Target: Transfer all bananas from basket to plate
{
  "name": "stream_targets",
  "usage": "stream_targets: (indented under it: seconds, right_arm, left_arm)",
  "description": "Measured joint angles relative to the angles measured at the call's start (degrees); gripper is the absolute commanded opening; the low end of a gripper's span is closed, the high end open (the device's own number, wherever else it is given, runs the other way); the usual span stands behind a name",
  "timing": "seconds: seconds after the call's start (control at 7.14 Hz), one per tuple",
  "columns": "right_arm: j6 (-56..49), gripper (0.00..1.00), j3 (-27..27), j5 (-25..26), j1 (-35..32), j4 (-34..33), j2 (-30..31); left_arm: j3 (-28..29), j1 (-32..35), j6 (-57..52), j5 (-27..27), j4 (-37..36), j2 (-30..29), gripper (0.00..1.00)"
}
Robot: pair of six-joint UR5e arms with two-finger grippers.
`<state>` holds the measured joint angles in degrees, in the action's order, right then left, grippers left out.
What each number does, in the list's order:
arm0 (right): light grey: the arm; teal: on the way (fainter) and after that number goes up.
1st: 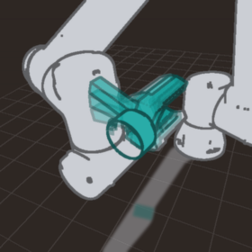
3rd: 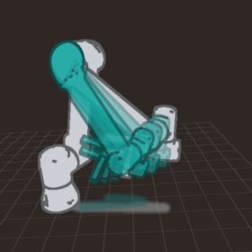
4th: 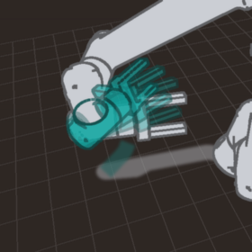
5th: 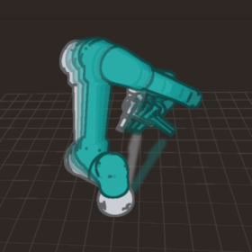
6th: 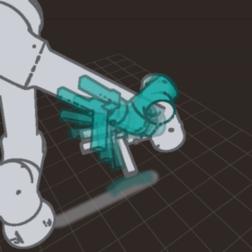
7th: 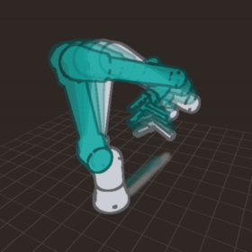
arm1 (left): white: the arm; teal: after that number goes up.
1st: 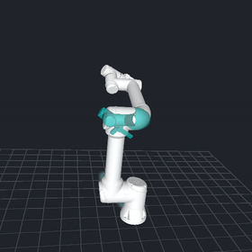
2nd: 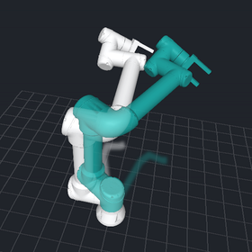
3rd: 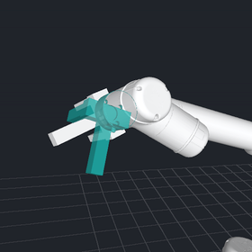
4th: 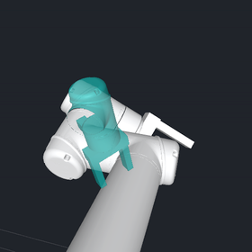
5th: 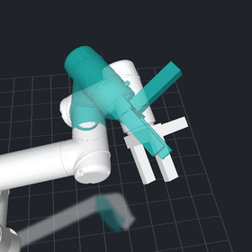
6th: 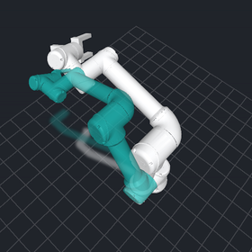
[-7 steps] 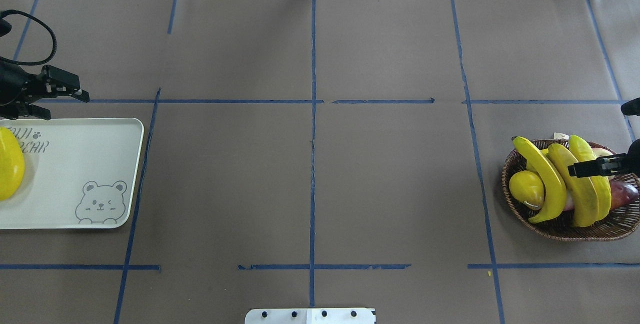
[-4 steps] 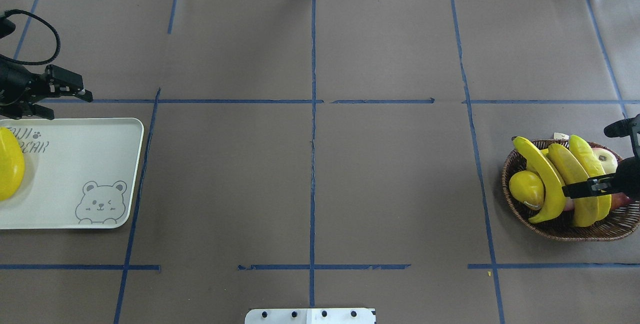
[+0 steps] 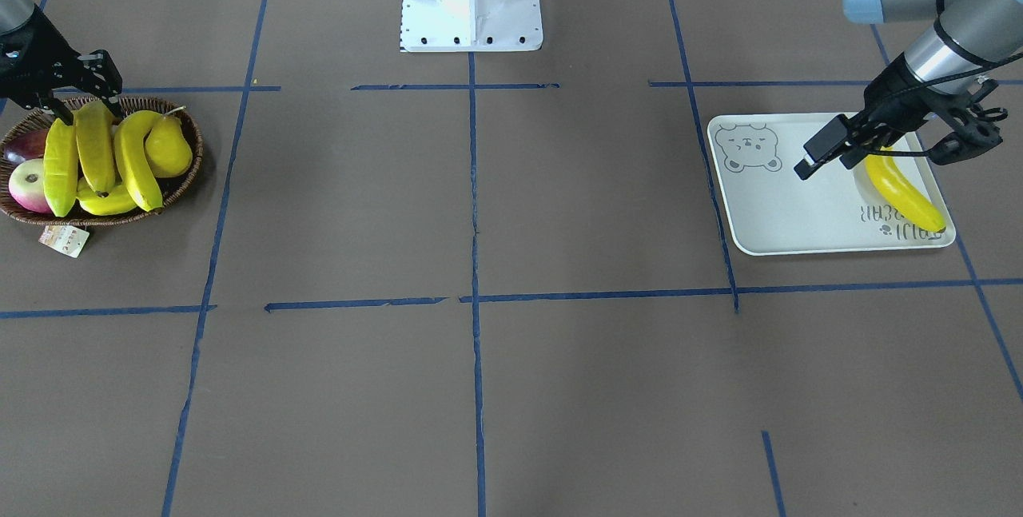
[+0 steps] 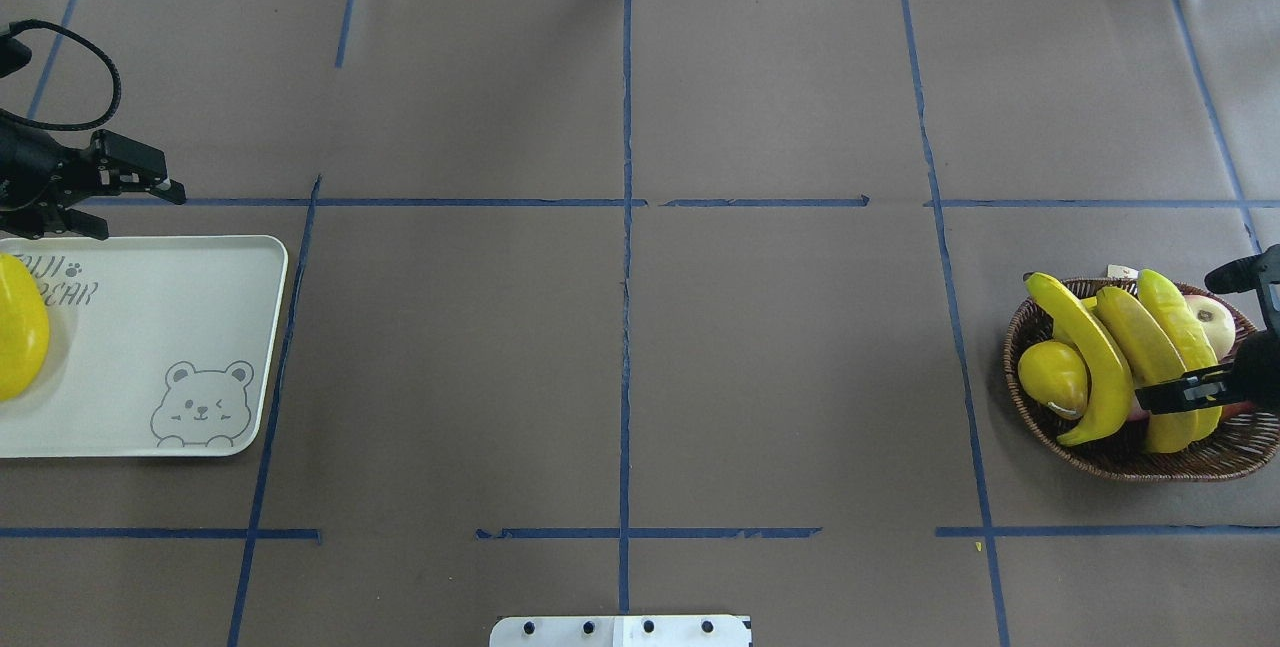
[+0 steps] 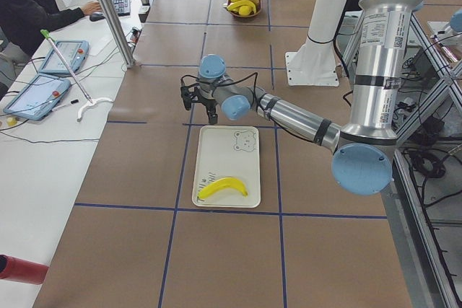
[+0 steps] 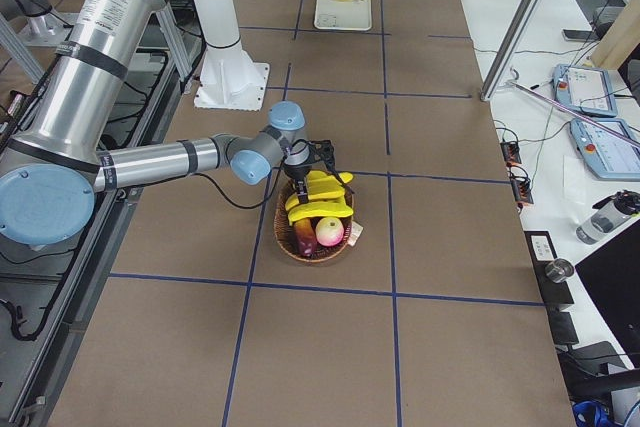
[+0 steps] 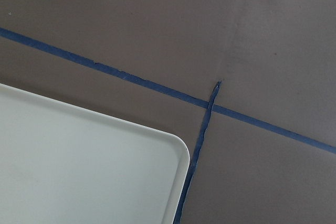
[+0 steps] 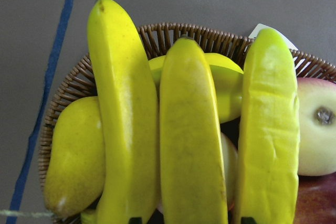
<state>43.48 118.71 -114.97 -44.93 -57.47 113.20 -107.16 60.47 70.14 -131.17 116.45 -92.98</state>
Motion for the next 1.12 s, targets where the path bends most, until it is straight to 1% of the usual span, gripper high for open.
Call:
stream_targets:
  seconds: [0.14,0.56,0.7,0.84,0.98,1.12]
  right_arm:
    - [-0.2,0.61,0.0,0.0,-0.2,-0.1,-0.1]
    - [-0.5,0.61,-0.5,0.1,-0.6,-0.2,-0.4]
    - [-0.8,0.57,-0.8,0.1,-0.5,-0.2,-0.5]
    - [-0.9,0.31,-1.1,0.3,-0.5,-0.2,-0.5]
    - [-1.0,0.09,-1.2,0.4,-0.5,-0.2,-0.5]
    - [-1.0,0.04,-1.2,0.4,-0.5,-0.2,-0.5]
  left_arm:
    - [0.0,0.0,0.0,0.0,0.0,0.0,0.99]
    - [0.2,0.0,0.0,0.0,0.0,0.1,1.00]
    - [0.2,0.0,0.0,0.0,0.0,0.1,1.00]
    - [0.2,0.0,0.0,0.0,0.0,0.1,1.00]
    - [0.2,0.0,0.0,0.0,0.0,0.2,1.00]
    - [0.1,0.0,0.0,0.0,0.0,0.2,1.00]
